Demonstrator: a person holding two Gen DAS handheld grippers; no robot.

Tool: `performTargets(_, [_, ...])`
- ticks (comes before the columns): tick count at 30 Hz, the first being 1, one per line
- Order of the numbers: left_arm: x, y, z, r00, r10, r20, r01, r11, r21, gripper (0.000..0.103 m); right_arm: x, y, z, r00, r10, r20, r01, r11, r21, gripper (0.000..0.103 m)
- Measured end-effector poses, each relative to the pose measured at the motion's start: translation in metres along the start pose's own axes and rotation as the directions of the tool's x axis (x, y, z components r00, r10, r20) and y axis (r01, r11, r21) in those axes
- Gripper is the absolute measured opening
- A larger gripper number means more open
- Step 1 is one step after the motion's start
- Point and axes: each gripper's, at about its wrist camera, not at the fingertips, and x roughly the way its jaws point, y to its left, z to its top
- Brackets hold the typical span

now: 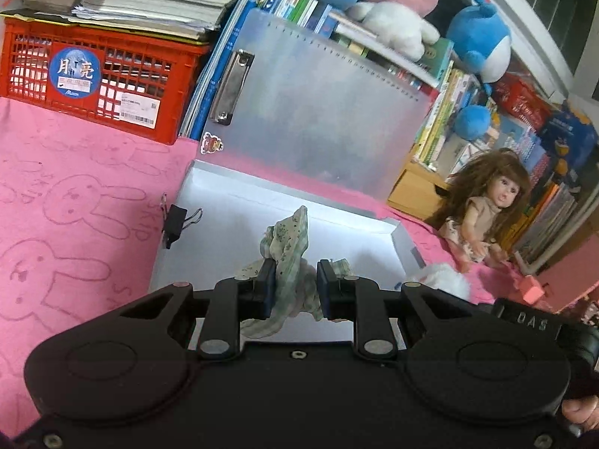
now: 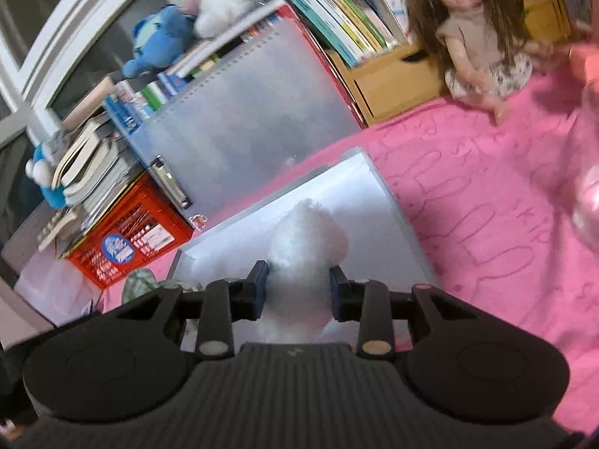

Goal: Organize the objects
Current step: 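Lower both toys into the white box and open both grippers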

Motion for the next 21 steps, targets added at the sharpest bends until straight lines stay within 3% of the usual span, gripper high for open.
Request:
performTargets(6, [0.024,0.003,-0.004,0.999,0.024,-0.037,-0.025,1.000,-0.004,0.022,0.026,-0.007,0.002,1.000,0.011,-0.017,-0.010,0.998,0.062,0.037])
performTargets(21, [0.043,0.004,-0.010,0.998,0.014,-0.063,-0.014,1.000,0.009,0.023,0.043,-0.010,-0.003,0.999,-0.001,-0.045,0.003,0.999,0.038,0.037])
